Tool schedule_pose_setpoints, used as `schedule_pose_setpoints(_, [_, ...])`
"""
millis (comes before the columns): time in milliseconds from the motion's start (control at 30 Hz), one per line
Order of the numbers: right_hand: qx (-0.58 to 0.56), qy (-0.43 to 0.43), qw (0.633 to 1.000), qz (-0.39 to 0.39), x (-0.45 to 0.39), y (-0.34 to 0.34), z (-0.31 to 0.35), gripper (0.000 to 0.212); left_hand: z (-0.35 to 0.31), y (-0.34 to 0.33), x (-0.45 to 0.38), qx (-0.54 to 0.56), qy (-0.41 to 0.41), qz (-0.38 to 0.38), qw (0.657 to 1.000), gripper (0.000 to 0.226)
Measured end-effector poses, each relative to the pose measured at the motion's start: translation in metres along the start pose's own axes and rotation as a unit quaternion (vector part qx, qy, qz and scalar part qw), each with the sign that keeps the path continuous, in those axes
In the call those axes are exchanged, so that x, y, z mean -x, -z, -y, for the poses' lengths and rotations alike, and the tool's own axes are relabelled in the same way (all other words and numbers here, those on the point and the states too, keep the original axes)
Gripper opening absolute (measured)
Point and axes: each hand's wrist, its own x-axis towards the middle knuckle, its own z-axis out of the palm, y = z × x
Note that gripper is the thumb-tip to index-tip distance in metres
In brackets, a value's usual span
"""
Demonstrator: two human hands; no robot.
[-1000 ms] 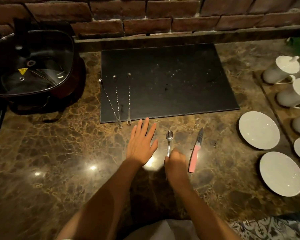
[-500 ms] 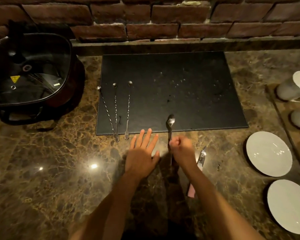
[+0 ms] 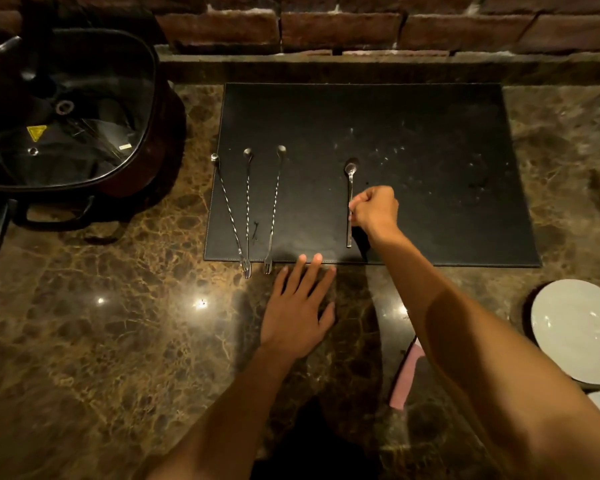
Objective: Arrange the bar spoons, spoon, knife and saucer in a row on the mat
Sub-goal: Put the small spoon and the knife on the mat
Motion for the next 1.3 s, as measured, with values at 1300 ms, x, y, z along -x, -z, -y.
schedule_pose_setpoints(1300, [0.048, 0.029, 0.996, -0.065, 0.127, 0.108, -0.103, 0.010, 0.001, 0.004, 0.002, 0.026, -0.004, 0.020, 0.999, 0.064])
